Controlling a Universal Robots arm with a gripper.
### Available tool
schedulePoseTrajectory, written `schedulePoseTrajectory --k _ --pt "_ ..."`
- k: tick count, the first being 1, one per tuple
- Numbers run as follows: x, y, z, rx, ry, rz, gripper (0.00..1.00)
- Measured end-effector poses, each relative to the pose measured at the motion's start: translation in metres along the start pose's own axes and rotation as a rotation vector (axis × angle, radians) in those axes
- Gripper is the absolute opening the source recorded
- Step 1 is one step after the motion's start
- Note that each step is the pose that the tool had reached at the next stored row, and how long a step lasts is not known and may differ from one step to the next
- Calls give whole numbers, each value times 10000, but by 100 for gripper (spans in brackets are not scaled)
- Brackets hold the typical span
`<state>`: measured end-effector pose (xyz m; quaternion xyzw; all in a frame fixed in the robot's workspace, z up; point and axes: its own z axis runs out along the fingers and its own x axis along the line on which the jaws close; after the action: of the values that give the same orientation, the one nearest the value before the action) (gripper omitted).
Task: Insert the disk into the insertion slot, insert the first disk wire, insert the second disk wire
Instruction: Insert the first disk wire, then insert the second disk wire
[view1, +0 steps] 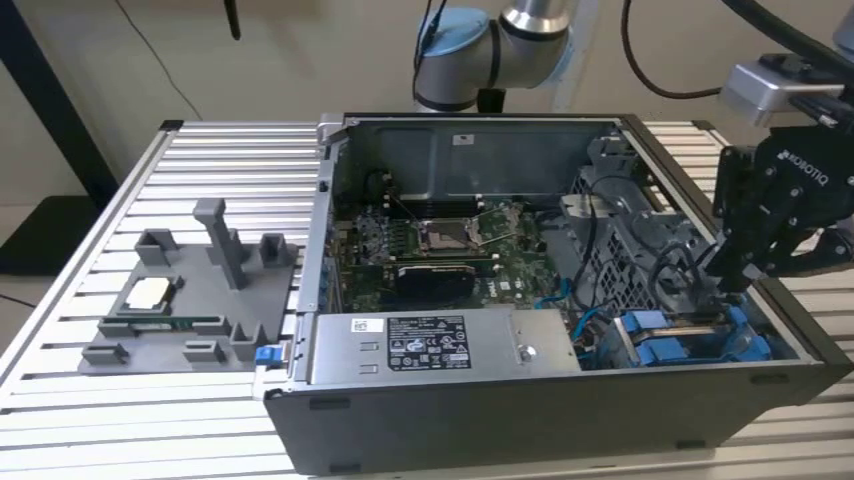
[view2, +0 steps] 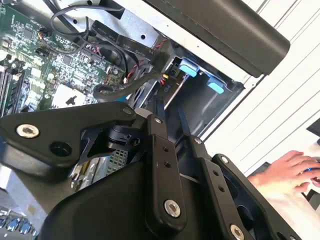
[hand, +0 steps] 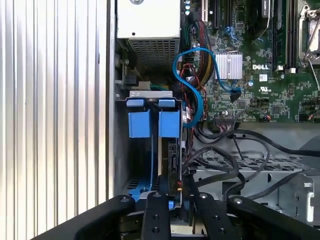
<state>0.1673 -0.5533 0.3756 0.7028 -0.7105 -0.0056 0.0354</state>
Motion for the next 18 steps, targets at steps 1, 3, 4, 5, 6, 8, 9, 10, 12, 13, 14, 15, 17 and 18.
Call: schedulePoseTrajectory --k 1,3,4,5,6,8,9,10,12,13,14,15,17,18 --pt "0 0 0 0 -2 0 27" --pt "0 0 0 0 -2 0 27" --pt "0 0 0 0 -2 0 27" --pt "0 0 0 0 -2 0 27" --pt "0 -4 -1 1 0 -1 27" --pt "-1 -36 -4 -12 2 -2 27" --pt "-2 -54 -4 -33 -1 -2 27" --pt "-5 -65 -5 -57 4 -2 27" --pt "-19 -76 -8 -104 9 -4 27" --pt "-28 -77 -13 -121 19 -4 27" --pt "-35 -77 -25 -144 34 -4 27" --pt "-38 -76 -46 -170 44 -5 27" --pt "-42 -76 -82 -214 45 -6 27" --pt "-42 -76 -88 -227 44 -7 27"
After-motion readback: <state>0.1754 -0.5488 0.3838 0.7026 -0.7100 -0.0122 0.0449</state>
